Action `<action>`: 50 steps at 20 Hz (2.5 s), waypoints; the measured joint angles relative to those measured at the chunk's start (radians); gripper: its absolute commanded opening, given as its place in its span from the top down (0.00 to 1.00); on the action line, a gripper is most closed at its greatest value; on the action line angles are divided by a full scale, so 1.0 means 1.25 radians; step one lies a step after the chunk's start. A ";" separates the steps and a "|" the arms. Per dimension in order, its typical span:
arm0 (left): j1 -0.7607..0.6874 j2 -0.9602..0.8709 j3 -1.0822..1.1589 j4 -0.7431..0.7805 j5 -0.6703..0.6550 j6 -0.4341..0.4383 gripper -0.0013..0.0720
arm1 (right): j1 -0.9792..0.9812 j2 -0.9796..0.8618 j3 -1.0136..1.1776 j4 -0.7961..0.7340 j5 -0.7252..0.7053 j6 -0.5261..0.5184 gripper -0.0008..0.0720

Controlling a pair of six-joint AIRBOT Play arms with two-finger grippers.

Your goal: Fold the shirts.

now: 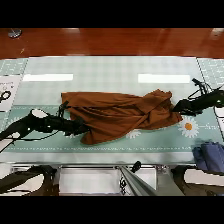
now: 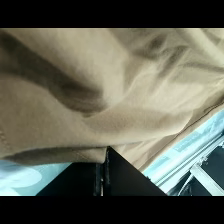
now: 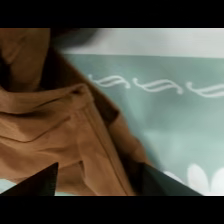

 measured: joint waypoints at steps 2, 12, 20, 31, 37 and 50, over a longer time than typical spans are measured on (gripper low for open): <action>0.000 0.000 0.000 0.000 -0.002 0.001 0.96 | 0.031 -0.023 0.000 -0.016 -0.011 0.005 0.68; 0.019 0.194 0.192 0.006 -0.050 -0.020 0.96 | 0.083 0.155 0.034 -0.032 0.017 0.024 0.95; 0.293 0.509 0.736 0.025 -0.072 -0.067 0.96 | 0.085 0.617 0.307 0.097 -0.233 0.079 0.95; 0.406 0.558 1.160 0.327 -0.398 -0.181 0.96 | 0.085 0.739 0.582 -0.141 -0.169 0.213 0.95; 0.408 0.535 1.030 0.391 -0.616 -0.221 0.96 | 0.085 0.623 0.574 -0.193 0.124 0.227 0.95; 0.227 0.199 0.549 0.367 -0.267 -0.157 0.96 | 0.233 0.114 0.459 -0.217 -0.143 0.258 0.95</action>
